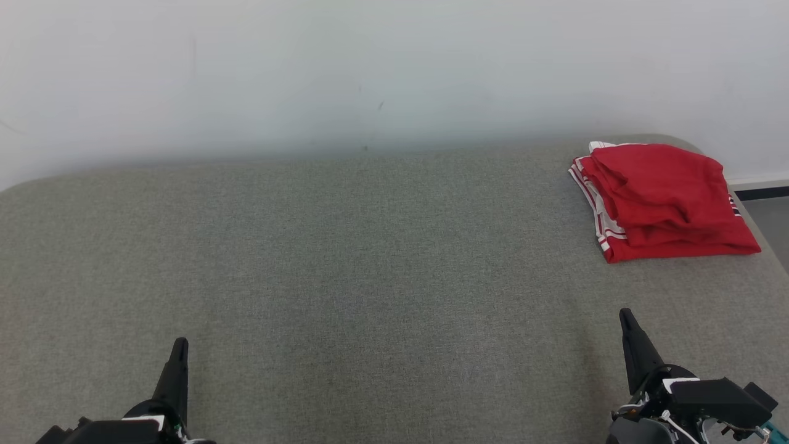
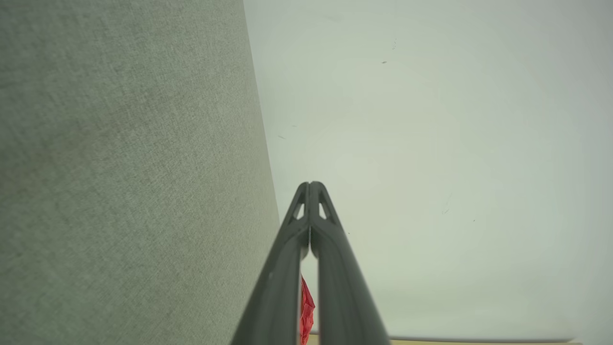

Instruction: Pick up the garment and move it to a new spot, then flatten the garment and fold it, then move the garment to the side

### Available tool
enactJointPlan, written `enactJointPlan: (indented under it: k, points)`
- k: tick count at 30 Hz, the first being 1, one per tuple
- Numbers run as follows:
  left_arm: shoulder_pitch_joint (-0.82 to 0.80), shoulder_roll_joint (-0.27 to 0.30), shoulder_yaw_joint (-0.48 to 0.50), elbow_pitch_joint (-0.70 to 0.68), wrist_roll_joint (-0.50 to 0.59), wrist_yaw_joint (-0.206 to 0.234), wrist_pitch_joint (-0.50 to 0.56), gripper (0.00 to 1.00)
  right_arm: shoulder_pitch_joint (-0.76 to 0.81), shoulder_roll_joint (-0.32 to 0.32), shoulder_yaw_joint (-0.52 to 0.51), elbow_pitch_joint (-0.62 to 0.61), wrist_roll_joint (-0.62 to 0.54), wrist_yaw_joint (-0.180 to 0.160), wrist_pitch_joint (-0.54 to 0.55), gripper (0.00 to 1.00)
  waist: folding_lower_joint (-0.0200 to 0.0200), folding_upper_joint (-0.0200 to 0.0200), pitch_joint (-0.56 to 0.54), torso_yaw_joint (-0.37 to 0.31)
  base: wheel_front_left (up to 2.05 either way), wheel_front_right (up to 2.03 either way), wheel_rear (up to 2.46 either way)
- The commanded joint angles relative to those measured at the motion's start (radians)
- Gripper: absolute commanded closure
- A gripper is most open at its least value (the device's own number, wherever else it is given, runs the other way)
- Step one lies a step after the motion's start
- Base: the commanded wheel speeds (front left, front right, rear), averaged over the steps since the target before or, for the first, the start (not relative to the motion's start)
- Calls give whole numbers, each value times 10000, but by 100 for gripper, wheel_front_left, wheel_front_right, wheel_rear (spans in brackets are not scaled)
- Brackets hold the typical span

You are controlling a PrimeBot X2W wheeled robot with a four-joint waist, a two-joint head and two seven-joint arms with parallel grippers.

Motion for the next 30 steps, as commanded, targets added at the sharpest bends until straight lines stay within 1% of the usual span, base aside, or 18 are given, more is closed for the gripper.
enactJointPlan:
  k: [1,30]
  points:
    - [-103,30,34,17,-46,-9,-2,100,-81,20,-10,-13,-33,-21,28,100,0,0,0,0,0,0,0]
    - [-102,30,36,16,-46,-9,-3,100,-83,25,-16,-12,-40,-21,34,100,0,0,0,0,0,0,0]
